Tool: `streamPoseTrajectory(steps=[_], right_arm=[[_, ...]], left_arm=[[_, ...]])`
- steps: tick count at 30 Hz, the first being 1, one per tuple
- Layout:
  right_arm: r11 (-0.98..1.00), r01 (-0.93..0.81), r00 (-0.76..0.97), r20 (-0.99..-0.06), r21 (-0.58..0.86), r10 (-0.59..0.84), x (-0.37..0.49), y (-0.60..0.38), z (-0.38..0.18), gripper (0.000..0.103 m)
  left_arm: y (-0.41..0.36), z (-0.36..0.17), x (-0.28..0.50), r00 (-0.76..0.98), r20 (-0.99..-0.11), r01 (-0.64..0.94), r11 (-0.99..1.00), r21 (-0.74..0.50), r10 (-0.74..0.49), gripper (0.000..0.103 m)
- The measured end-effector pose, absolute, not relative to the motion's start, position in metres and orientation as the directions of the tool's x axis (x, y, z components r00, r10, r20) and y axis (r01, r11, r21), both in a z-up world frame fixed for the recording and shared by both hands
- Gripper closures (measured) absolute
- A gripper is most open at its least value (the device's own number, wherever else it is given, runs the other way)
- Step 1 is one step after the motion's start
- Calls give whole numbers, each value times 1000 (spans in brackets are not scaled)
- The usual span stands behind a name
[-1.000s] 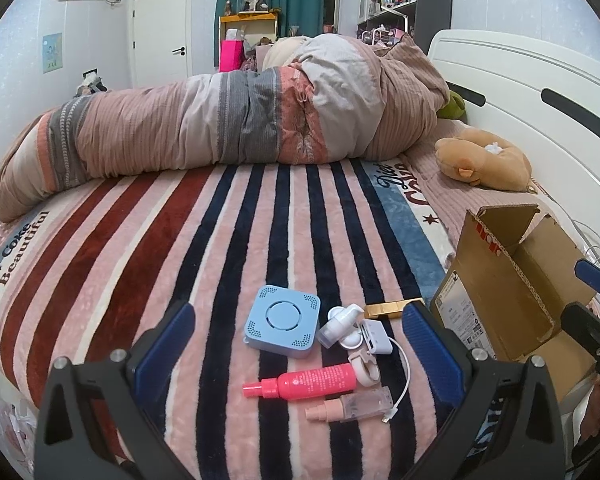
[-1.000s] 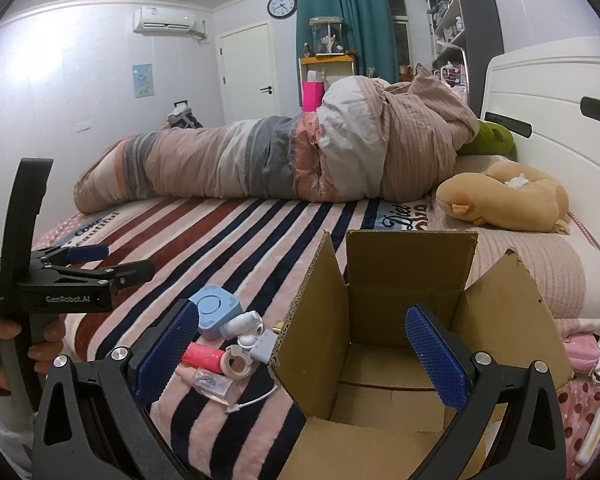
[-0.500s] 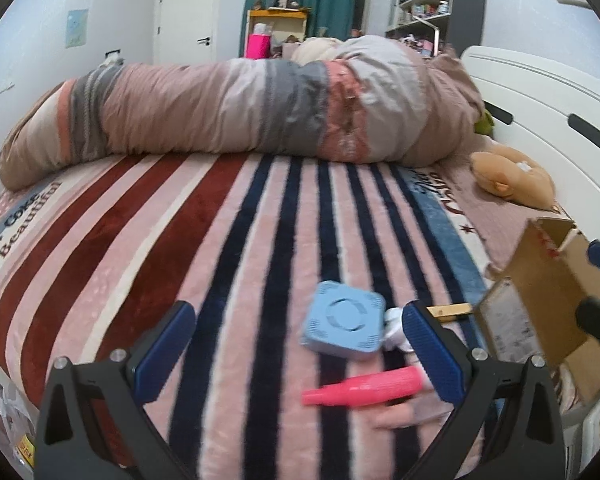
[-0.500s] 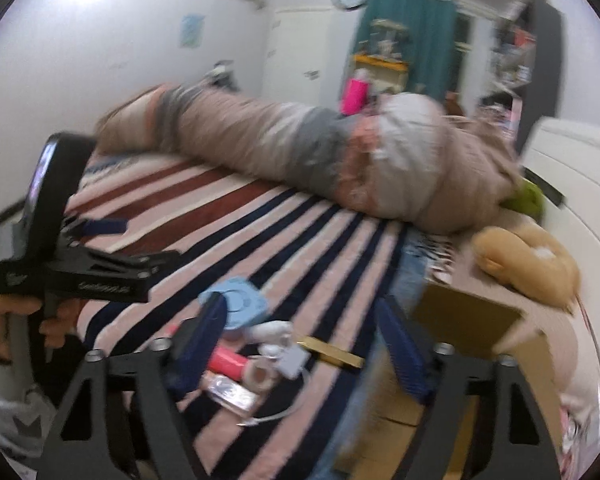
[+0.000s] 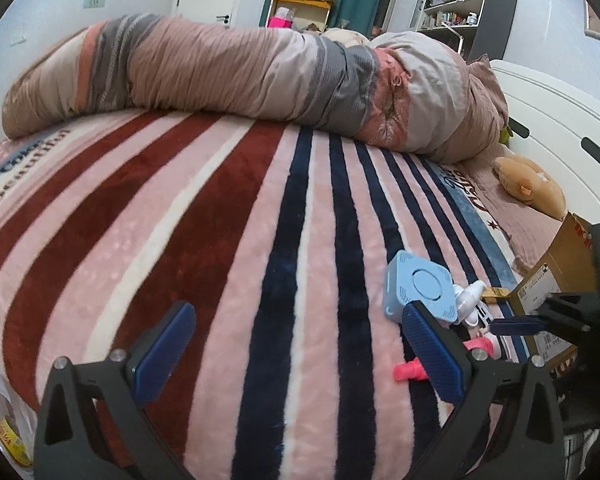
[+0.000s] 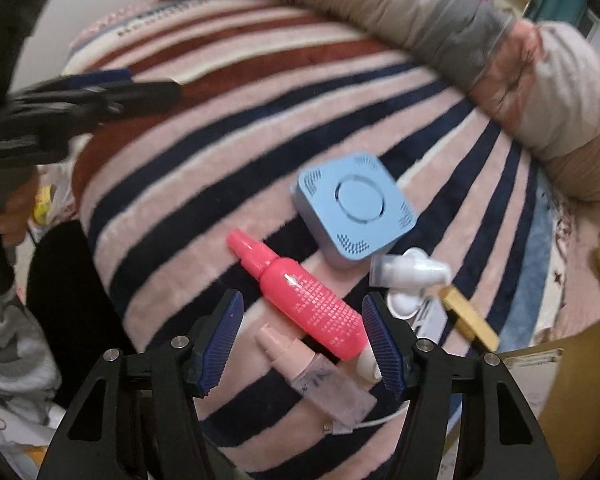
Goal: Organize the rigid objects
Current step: 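Reach the right gripper to the pink spray bottle and grasp it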
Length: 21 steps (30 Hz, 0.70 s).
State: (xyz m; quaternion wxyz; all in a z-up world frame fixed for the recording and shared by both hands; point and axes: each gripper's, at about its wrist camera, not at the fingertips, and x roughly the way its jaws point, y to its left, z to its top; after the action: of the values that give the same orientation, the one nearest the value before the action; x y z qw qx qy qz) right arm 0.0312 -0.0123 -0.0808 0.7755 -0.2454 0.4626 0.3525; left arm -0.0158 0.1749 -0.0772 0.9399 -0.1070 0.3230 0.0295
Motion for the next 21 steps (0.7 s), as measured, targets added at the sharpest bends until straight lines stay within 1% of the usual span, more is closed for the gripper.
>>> streamPoseTrajectory(steps=[2,6,7,9,11,12,16,21], right_arm=[[618,-784,307,-905,-65,294,38,-8,-92,45],[586,-805,277,-934,-96,227,48,0,-111,45],[591,-801,277,-935,-98,221,51,2,-113,48],[604,-793,265,-935,-74,234,58,5,-114,61],[611,-790,267,-927,-53,265,62,10,-110,68],[615,-788,262,-923,-36,283,64,13,-109,70],[613,-785,191,-907,88,376,67,26,-108,72],[639,-759,187,-898,125,397,66,21,-114,71]], left_arm=[[176,-85,-13,787,-615,-111,970,-216,-47,0],[174,-97,-11,777,-625,-96,965,-244,-81,0],[173,-100,-11,774,-627,-97,963,-250,-85,0],[174,-103,-10,773,-626,-93,959,-269,-101,0],[178,-106,-11,773,-624,-94,953,-289,-113,0],[180,-107,-11,772,-625,-98,950,-296,-115,0],[186,-114,-12,762,-634,-108,939,-326,-132,0],[185,-122,-7,745,-641,-75,931,-357,-186,1]])
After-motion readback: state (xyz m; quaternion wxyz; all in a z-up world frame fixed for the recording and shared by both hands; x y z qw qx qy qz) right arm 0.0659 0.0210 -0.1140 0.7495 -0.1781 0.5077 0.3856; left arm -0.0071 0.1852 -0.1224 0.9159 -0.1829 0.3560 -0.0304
